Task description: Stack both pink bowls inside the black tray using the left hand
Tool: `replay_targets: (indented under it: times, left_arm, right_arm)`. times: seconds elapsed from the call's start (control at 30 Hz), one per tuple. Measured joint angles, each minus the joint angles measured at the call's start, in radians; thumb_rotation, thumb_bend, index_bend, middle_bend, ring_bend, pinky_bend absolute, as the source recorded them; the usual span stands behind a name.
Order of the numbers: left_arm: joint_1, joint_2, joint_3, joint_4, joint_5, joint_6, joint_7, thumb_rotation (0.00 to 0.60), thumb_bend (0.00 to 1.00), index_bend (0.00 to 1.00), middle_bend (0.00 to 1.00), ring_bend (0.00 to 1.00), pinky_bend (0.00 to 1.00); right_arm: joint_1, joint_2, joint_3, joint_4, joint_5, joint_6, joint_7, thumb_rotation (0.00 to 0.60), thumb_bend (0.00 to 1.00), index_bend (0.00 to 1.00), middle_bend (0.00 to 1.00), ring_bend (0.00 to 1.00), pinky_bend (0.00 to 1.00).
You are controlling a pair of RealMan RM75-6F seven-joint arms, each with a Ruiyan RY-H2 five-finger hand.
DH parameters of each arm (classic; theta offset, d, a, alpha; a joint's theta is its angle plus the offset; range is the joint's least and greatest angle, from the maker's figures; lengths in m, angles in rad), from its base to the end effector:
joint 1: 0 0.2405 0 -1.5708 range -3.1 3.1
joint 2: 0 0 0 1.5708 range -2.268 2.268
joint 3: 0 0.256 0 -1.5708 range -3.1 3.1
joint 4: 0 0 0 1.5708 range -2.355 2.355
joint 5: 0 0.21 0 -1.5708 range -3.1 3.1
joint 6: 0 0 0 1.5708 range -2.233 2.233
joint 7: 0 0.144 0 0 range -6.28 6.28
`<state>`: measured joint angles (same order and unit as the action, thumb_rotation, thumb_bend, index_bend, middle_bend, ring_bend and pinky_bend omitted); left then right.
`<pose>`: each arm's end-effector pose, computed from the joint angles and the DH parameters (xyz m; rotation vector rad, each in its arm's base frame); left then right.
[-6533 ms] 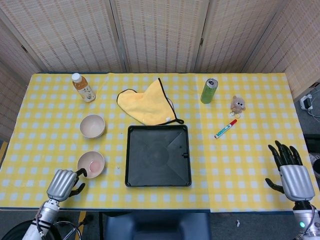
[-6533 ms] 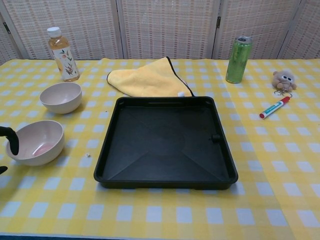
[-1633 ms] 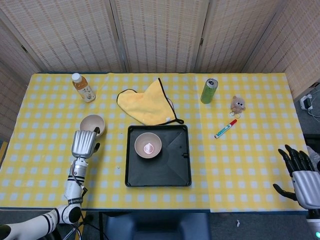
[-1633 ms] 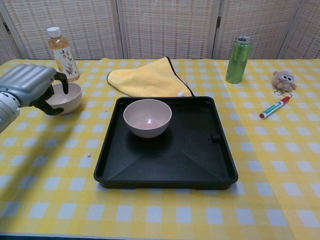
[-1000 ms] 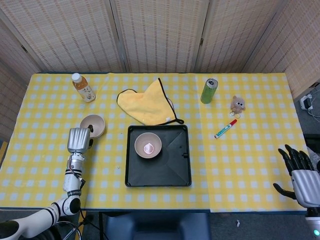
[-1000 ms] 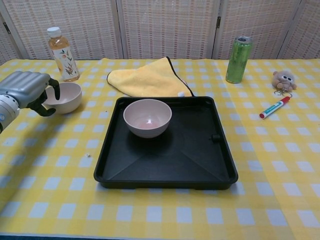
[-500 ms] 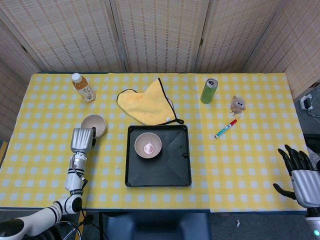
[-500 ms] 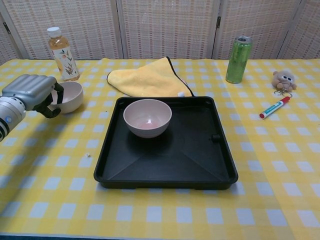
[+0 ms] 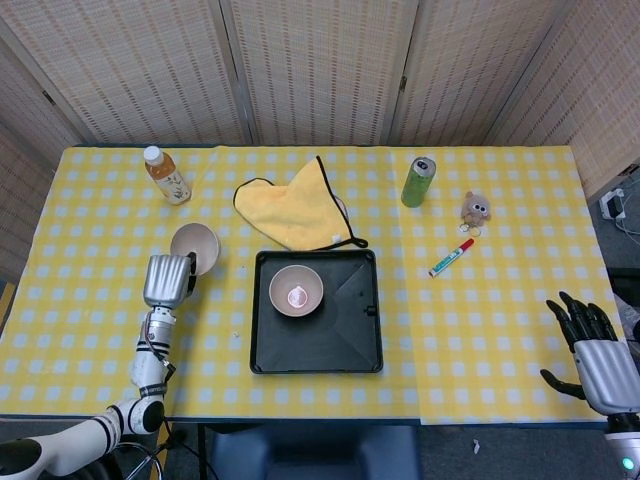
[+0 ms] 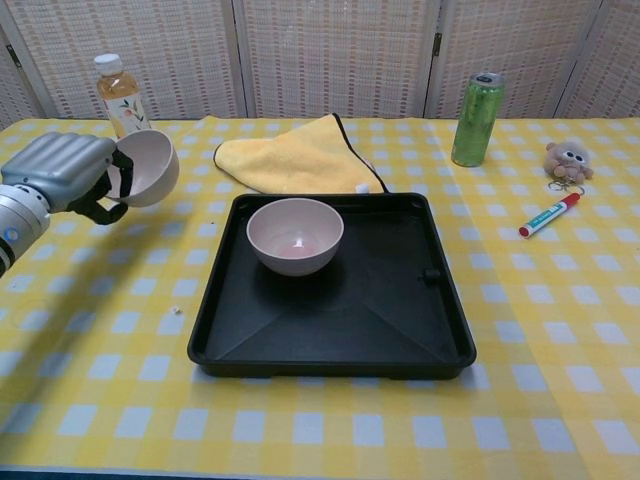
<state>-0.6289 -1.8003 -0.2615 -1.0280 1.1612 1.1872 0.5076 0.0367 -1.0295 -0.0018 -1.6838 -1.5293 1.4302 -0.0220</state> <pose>-0.2155 0.3666 -0.0150 -1.5139 -0.6500 -0.7573 -0.3151 -0.1537 0.1653 1.4518 -0.9704 0.7872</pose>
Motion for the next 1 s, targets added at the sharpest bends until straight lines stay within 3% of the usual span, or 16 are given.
replay_targets:
  times: [0.33, 0.53, 0.73, 1.0]
  left_arm:
    - [0.019, 0.091, 0.050, -0.357, 0.053, 0.070, 0.194, 0.600, 0.46, 0.68, 1.00, 1.00, 1.00]
    - [0.005, 0.118, 0.064, -0.514, 0.050, 0.066, 0.295, 0.600, 0.46, 0.68, 1.00, 1.00, 1.00]
    - [-0.028, 0.095, 0.067, -0.574, 0.029, 0.062, 0.416, 0.600, 0.46, 0.68, 1.00, 1.00, 1.00]
    - [-0.086, 0.017, 0.069, -0.558, -0.005, 0.037, 0.504, 0.600, 0.46, 0.68, 1.00, 1.00, 1.00]
  right_arm:
    - [-0.014, 0.013, -0.019, -0.005, -0.044, 0.030, 0.026, 0.600, 0.21, 0.00, 0.00, 0.00, 0.00]
    - [-0.019, 0.024, -0.027, -0.009, -0.053, 0.037, 0.039, 0.600, 0.21, 0.00, 0.00, 0.00, 0.00]
    - [-0.018, 0.031, -0.034, -0.009, -0.070, 0.036, 0.056, 0.600, 0.21, 0.00, 0.00, 0.00, 0.00]
    - [-0.025, 0.044, -0.042, -0.005, -0.088, 0.053, 0.089, 0.600, 0.21, 0.00, 0.00, 0.00, 0.00]
